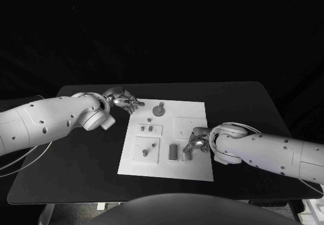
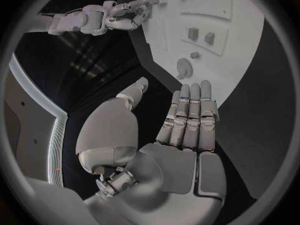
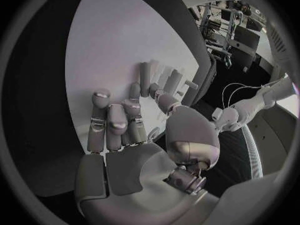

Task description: Assemble the parts on the task board

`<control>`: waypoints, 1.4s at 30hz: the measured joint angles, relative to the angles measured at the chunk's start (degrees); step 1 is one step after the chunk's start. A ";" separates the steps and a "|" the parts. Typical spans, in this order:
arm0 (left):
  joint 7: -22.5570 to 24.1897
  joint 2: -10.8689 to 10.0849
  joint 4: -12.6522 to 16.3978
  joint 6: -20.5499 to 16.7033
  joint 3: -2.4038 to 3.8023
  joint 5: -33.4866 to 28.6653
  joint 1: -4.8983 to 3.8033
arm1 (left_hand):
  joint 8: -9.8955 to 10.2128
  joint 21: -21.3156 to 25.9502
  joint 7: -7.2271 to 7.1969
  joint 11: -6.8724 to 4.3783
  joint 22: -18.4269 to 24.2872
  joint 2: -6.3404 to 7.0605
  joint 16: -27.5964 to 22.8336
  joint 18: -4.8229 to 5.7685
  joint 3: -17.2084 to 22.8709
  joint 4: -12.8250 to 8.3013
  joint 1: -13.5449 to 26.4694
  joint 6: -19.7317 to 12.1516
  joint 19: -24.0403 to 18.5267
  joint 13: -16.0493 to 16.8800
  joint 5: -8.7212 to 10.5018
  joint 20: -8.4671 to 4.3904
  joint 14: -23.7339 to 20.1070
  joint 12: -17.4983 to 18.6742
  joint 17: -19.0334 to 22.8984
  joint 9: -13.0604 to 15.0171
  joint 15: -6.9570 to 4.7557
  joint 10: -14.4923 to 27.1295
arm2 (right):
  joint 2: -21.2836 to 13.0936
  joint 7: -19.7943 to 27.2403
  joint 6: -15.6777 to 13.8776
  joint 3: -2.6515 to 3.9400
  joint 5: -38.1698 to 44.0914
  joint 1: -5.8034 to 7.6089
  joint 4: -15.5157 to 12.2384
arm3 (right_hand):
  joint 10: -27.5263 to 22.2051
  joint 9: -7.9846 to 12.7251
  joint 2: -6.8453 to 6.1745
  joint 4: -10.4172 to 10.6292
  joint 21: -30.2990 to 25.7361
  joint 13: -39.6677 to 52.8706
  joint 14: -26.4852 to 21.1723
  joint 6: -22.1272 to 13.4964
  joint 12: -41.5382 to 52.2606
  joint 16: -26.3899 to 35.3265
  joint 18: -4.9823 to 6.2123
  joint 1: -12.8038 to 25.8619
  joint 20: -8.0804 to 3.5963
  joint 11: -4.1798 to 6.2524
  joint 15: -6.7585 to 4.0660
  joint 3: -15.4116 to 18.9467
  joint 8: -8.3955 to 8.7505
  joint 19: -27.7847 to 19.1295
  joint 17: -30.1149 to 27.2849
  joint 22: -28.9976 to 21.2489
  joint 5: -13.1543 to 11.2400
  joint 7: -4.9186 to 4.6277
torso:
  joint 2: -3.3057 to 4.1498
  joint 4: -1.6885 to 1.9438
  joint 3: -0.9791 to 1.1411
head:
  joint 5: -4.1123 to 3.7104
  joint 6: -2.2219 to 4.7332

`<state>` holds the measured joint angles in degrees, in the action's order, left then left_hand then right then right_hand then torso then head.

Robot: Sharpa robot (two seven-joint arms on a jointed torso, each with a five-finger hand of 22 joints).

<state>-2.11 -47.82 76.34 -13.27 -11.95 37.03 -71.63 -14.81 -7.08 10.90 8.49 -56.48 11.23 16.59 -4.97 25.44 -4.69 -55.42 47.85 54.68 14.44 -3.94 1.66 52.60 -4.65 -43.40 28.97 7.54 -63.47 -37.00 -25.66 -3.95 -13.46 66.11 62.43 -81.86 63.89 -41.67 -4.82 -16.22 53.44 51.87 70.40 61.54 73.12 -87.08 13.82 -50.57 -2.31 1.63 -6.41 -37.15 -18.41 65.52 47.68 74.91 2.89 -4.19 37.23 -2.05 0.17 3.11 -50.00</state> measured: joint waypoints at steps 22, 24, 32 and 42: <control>-0.21 -0.09 -0.06 0.08 -0.02 0.00 0.02 | 0.00 0.00 0.02 0.00 -0.04 0.00 0.00 0.00 -0.29 -0.02 0.00 0.02 0.00 0.04 0.00 0.00 0.00 0.00 -0.04 -0.03 0.00 0.00 | -3.33 0.15 -0.26 0.00 -10.48 0.05 -1.55 | -0.12 9.09 1.26 -0.38 0.00 0.47 -0.12 -1.03 -0.20 0.00 -0.08 -2.33 0.33 -0.11 0.12 0.40 0.00 -0.28 0.35 -0.01 0.26 -0.61 | -0.03 0.08 -0.09 | 0.08 0.00; -0.23 -0.09 -0.07 0.08 -0.02 0.00 0.02 | 0.00 0.00 0.02 0.00 -0.04 0.00 0.00 0.00 -0.29 -0.02 0.00 0.02 0.00 0.04 0.00 0.00 0.00 0.00 -0.04 -0.03 0.00 0.00 | -3.34 0.15 -0.15 0.01 -10.99 0.06 -1.48 | -0.12 9.10 1.27 -0.38 0.00 0.47 -0.13 -1.04 -0.20 0.00 -0.08 -2.33 0.39 -0.11 0.14 0.41 0.00 -0.21 0.35 -0.01 0.26 -0.62 | -0.02 0.08 -0.08 | 0.09 0.00; -0.29 -0.12 -0.07 0.11 -0.03 0.02 0.00 | 0.00 0.00 0.03 0.00 -0.03 0.00 0.00 0.00 -0.45 -0.18 0.00 0.03 0.00 0.03 0.00 0.00 0.00 0.00 -0.03 -0.02 0.00 0.00 | -3.62 0.14 -0.14 0.15 -12.56 0.05 -2.04 | -0.21 12.81 1.96 -0.44 0.00 0.53 -0.21 -1.36 -0.20 0.00 -0.17 -3.02 0.41 -0.21 0.24 0.48 0.03 -0.22 0.40 -0.01 0.26 -0.93 | 0.00 0.07 -0.04 | 0.14 0.00; -0.34 -0.09 -0.09 0.16 -0.03 0.03 0.00 | 0.00 0.06 0.03 0.00 -0.03 -0.22 0.00 0.00 -0.45 -0.18 -0.23 0.03 0.00 0.03 0.00 0.00 0.00 0.00 -0.03 -0.07 0.00 0.00 | -3.22 -0.40 -0.25 0.29 -14.92 0.03 -2.06 | -0.30 12.52 2.48 -0.60 0.00 0.53 -0.27 -1.58 -0.20 0.00 -0.23 -3.98 0.51 -0.32 0.32 0.64 -0.17 -0.31 0.56 -0.01 0.22 -0.96 | 0.01 0.07 -0.05 | 0.11 0.00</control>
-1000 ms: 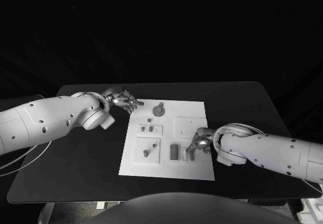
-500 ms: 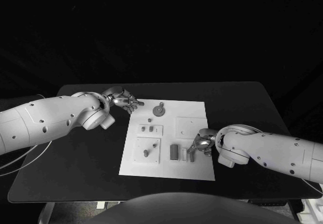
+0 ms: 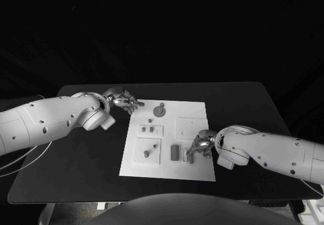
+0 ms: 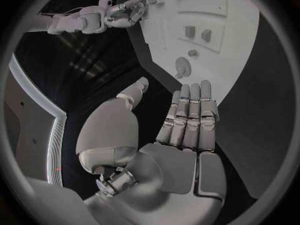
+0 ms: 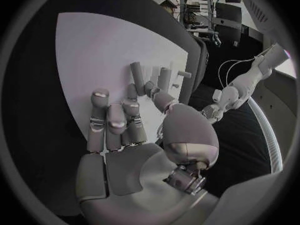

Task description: Assemble the parts on the task board

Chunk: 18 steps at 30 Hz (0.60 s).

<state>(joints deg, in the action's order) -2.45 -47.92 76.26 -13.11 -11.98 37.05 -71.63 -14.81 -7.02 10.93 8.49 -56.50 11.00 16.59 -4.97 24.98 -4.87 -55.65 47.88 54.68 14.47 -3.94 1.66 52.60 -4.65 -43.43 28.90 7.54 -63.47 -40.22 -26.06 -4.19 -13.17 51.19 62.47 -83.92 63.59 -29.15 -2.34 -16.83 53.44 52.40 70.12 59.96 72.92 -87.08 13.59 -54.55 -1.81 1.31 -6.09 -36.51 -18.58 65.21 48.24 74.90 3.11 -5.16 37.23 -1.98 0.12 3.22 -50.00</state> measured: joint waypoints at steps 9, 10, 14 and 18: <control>-0.05 -0.05 -0.02 0.08 -0.01 0.01 0.01 | 0.00 0.17 0.00 0.00 0.01 0.00 -0.22 0.00 0.00 0.00 0.00 0.00 0.00 0.05 0.00 0.00 0.00 0.00 0.00 0.00 0.00 0.00 | 0.21 -0.32 0.03 0.32 -2.34 -0.10 0.54 | 0.18 0.02 0.00 0.00 0.00 0.05 -0.07 0.00 0.00 0.00 -0.06 0.00 0.10 -0.20 0.09 0.01 0.17 -0.08 0.07 0.00 -0.01 0.01 | 0.01 0.05 -0.03 | -0.07 0.00; -0.06 -0.06 -0.02 0.10 -0.01 0.01 0.02 | 0.00 0.17 0.00 0.00 0.01 0.00 -0.22 0.01 0.00 0.00 0.00 0.00 0.00 0.05 0.00 0.00 0.00 0.00 0.00 0.00 0.00 0.00 | 0.20 -0.37 0.03 0.35 -2.50 -0.10 0.54 | 0.18 0.02 0.01 0.00 0.00 0.04 -0.07 0.00 0.00 0.00 -0.06 -0.01 0.10 -0.21 0.09 0.01 0.13 -0.09 0.07 0.00 -0.01 0.01 | 0.01 0.05 -0.03 | -0.07 0.00; -0.09 -0.09 -0.02 0.13 -0.01 0.01 0.02 | 0.00 0.17 0.00 0.00 0.01 0.00 -0.22 0.00 0.00 0.00 0.00 0.00 0.00 0.05 0.00 0.00 0.00 0.00 0.00 0.01 0.00 0.00 | 0.13 -0.51 0.11 0.45 -2.98 -0.11 0.51 | 0.17 0.03 0.18 0.15 0.00 0.04 -0.08 0.00 0.00 0.00 -0.06 -0.18 0.11 -0.21 0.10 0.16 -0.04 -0.09 0.07 0.00 -0.01 0.01 | 0.01 0.04 -0.03 | 0.01 0.00; -0.11 -0.08 -0.02 0.18 -0.01 0.01 0.01 | 0.00 0.17 0.00 0.00 0.01 0.00 -0.22 0.00 0.00 0.00 0.00 0.00 0.00 0.05 0.00 0.00 0.00 0.00 -0.05 0.01 0.00 0.00 | 0.12 -0.52 0.82 0.62 -3.88 -0.07 0.85 | 0.30 0.03 0.53 0.08 0.00 0.04 -0.01 -0.01 0.00 0.00 -0.08 -0.53 0.20 -0.08 0.19 0.23 -0.04 -0.01 0.07 0.00 -0.07 0.01 | 0.00 0.03 -0.03 | 0.07 0.00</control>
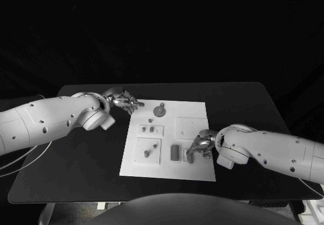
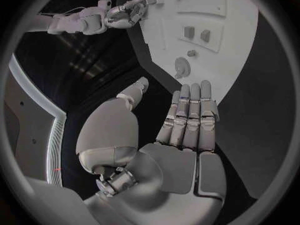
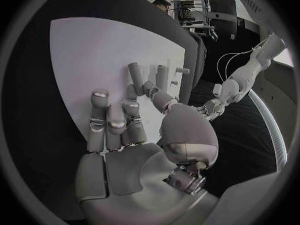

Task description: Assemble the parts on the task board

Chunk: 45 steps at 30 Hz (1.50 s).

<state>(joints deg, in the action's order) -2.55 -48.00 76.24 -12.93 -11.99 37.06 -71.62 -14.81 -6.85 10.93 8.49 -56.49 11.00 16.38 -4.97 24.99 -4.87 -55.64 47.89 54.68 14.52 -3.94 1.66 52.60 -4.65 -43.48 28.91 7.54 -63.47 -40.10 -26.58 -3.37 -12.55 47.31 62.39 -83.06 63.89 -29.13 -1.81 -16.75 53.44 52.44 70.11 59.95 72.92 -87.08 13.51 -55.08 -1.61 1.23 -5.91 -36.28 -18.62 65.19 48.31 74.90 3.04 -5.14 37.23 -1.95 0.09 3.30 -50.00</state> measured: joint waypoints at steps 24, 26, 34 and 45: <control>-0.11 -0.07 -0.04 0.15 -0.01 0.02 0.01 | 0.00 0.00 0.00 0.00 -0.04 0.00 0.00 0.00 -0.12 0.13 0.00 0.00 0.00 -0.01 0.00 0.00 0.00 0.00 0.01 0.01 0.00 0.00 | -1.04 -0.18 1.00 3.09 -1.92 0.07 -1.15 | -0.01 0.06 0.47 0.07 0.00 0.12 -0.07 -0.46 0.00 0.00 0.01 -0.92 0.10 0.00 0.09 0.23 -0.13 -0.09 0.14 0.04 -0.22 0.07 | -0.01 -0.03 0.01 | 0.04 0.00; -0.12 -0.07 -0.04 0.16 -0.01 0.03 0.00 | 0.00 0.00 0.00 0.00 -0.04 0.00 0.00 0.00 -0.12 0.13 0.00 0.00 0.00 -0.01 0.00 0.00 0.00 0.00 0.01 0.01 0.00 0.00 | -0.90 -0.35 1.03 3.09 -1.91 0.12 -0.88 | -0.01 0.06 0.47 0.07 0.00 0.12 -0.08 -0.45 0.00 0.00 0.01 -0.92 0.10 0.00 0.10 0.23 -0.13 -0.09 0.14 0.04 -0.22 0.07 | -0.01 -0.03 0.00 | 0.03 0.00; -0.16 -0.06 -0.03 0.19 -0.01 0.03 -0.01 | 0.00 0.00 0.00 0.00 -0.03 0.00 0.00 0.00 -0.29 -0.04 0.00 0.00 0.00 -0.02 0.00 0.00 0.00 0.00 0.02 0.01 0.00 0.00 | -0.29 -1.26 1.10 3.05 -1.91 0.15 -0.75 | -0.02 0.05 0.46 0.22 0.00 0.12 -0.08 -0.45 0.00 0.00 0.01 -0.92 0.10 -0.01 0.11 0.40 -0.14 -0.09 0.17 0.04 -0.23 0.06 | -0.01 -0.02 -0.03 | 0.05 0.00; -0.21 -0.03 -0.03 0.23 -0.02 0.04 -0.01 | 0.00 0.00 0.00 0.00 -0.02 0.00 0.00 0.00 -0.29 -0.04 0.00 0.00 0.00 -0.02 0.00 0.00 0.00 0.00 0.02 -0.04 0.00 0.00 | 0.43 -2.80 1.00 2.78 -2.24 0.15 -0.71 | -0.12 0.05 0.44 0.23 0.00 0.17 -0.11 -0.44 0.01 0.00 0.01 -0.90 0.11 -0.11 0.14 0.72 -0.14 -0.10 0.30 0.03 0.08 0.07 | -0.01 -0.02 -0.03 | 0.06 0.00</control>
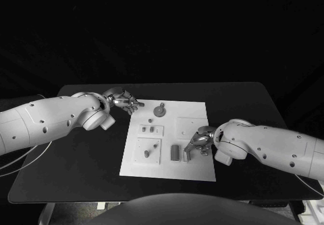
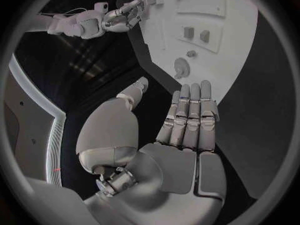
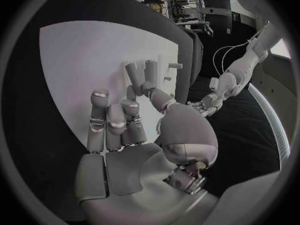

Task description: Assemble the parts on the task board

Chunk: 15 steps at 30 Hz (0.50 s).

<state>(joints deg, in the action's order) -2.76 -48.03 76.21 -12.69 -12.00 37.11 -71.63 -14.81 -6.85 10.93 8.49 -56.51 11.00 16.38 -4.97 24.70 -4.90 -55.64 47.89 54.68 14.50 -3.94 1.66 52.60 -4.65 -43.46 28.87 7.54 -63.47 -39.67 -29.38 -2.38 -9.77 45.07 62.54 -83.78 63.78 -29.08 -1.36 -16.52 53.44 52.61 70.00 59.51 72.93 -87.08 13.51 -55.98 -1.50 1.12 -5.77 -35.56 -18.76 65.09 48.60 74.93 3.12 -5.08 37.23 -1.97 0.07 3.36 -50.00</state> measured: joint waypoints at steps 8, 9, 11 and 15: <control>-0.03 0.05 0.00 0.03 0.00 0.01 0.00 | 0.00 0.00 0.00 0.00 0.00 0.00 0.00 0.00 0.00 0.00 0.00 0.00 0.00 0.00 0.00 0.00 0.00 0.00 0.00 0.00 0.00 0.00 | 0.58 -1.14 -0.34 -0.28 -2.48 0.01 0.66 | 0.00 -0.06 -0.25 0.09 0.00 0.04 0.32 0.10 0.00 0.00 0.00 0.25 0.02 0.00 -0.13 0.10 0.09 0.01 0.35 0.00 0.00 -0.09 | -0.01 0.01 -0.01 | -0.04 0.00; -0.03 0.06 0.00 0.03 0.00 0.01 0.00 | 0.00 0.00 0.00 0.00 0.00 0.00 0.00 0.00 0.00 0.00 0.00 0.00 0.00 0.00 0.00 0.00 0.00 0.00 0.00 0.00 0.00 0.00 | 0.66 -1.22 -0.36 -0.37 -2.70 0.05 0.75 | 0.00 -0.14 -0.25 0.15 0.00 0.08 0.35 0.10 0.00 0.00 0.00 0.25 0.10 0.00 -0.15 0.16 0.08 0.09 0.35 -0.01 0.00 -0.10 | 0.00 0.01 -0.01 | -0.04 0.00; -0.04 0.08 0.00 0.04 0.00 0.01 0.00 | 0.00 0.00 0.00 0.00 0.01 0.00 0.00 0.00 0.00 0.00 0.00 0.00 0.00 -0.01 0.00 0.00 0.00 0.00 0.00 0.00 0.00 0.00 | 0.73 -1.41 -0.37 -0.54 -3.17 0.16 0.95 | 0.00 -0.16 -0.25 0.15 0.00 0.08 0.36 0.11 0.00 0.00 0.00 0.25 0.10 0.00 -0.15 0.16 -0.02 0.09 0.36 -0.01 0.00 -0.11 | 0.00 0.02 -0.01 | -0.07 0.00; -0.05 0.10 -0.08 0.05 -0.01 0.01 0.00 | 0.00 0.00 0.00 0.00 0.01 0.00 0.00 0.00 0.00 0.00 0.00 0.00 0.00 -0.01 0.00 0.00 0.00 0.00 -0.01 0.00 0.00 0.00 | 0.71 -1.79 -0.37 -1.05 -3.70 0.09 1.15 | 0.00 0.30 -0.47 0.15 0.01 0.08 0.35 0.11 0.00 0.00 0.00 0.48 0.18 0.00 -0.15 0.16 0.19 0.01 0.40 -0.01 0.00 -0.11 | 0.01 0.02 -0.04 | -0.08 0.00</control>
<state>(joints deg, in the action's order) -2.81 -47.93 76.13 -12.64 -12.01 37.12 -71.63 -14.81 -6.85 10.93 8.49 -56.51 11.00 16.38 -4.97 24.70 -4.90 -55.64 47.89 54.68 14.49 -3.94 1.66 52.60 -4.65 -43.47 28.87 7.54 -63.47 -38.96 -31.17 -2.74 -10.82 41.37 62.63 -82.62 63.78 -28.78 -1.84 -16.37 53.45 52.68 70.35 59.62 72.93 -87.08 13.51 -55.50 -1.31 1.12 -5.91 -35.40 -18.57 65.10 49.01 74.92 3.12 -5.18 37.23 -1.95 0.03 3.28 -50.00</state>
